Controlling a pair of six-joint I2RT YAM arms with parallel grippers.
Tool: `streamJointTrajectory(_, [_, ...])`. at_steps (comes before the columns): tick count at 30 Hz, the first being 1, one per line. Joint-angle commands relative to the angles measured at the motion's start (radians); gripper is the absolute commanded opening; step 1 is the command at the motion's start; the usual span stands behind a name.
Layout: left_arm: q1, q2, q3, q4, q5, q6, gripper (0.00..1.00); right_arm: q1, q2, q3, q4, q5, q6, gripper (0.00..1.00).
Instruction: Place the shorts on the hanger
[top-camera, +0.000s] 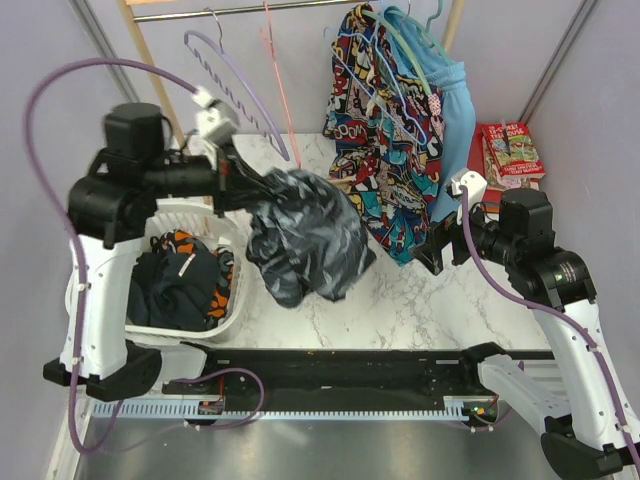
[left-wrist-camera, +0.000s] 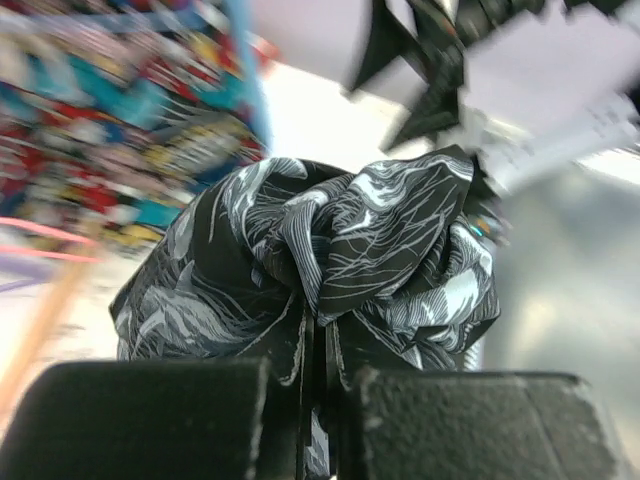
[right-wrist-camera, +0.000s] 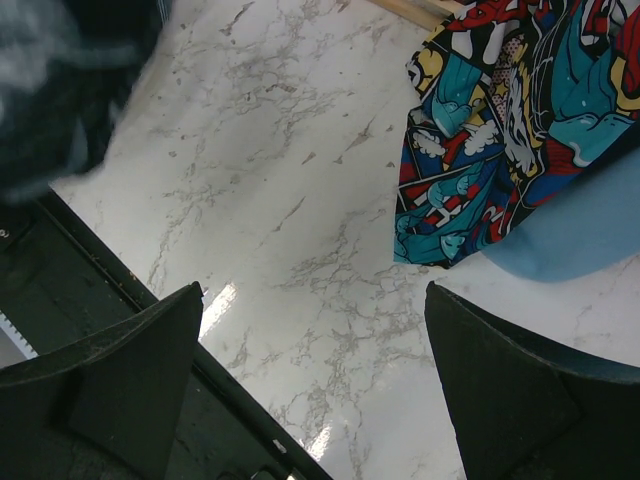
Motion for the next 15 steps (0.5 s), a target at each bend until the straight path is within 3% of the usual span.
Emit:
streamJointTrajectory(1, [-0.168, -0.014, -0.129, 0.031, -0.074, 0.032, 0.02, -0.002, -0.013, 0.015, 0.017, -0.021, 0.015, 0.98])
streamJointTrajectory(7, [-0.397, 0.080, -0.035, 0.092, -0.183, 0.078, 0.02, -0.005, -0.010, -0.003, 0.022, 0.013, 0.030, 0.98])
streamJointTrajectory(11, [-0.432, 0.197, 0.082, 0.096, -0.140, 0.080, 0.02, -0.015, -0.001, -0.002, 0.025, 0.048, 0.038, 0.98])
streamJointTrajectory(14, [-0.432, 0.188, 0.029, 0.059, -0.019, 0.244, 0.02, -0.022, 0.002, -0.002, 0.022, 0.059, 0.041, 0.98])
streamJointTrajectory(15, [-0.431, 0.170, -0.057, 0.047, -0.019, 0.335, 0.02, -0.024, 0.001, 0.001, 0.018, 0.057, 0.036, 0.98])
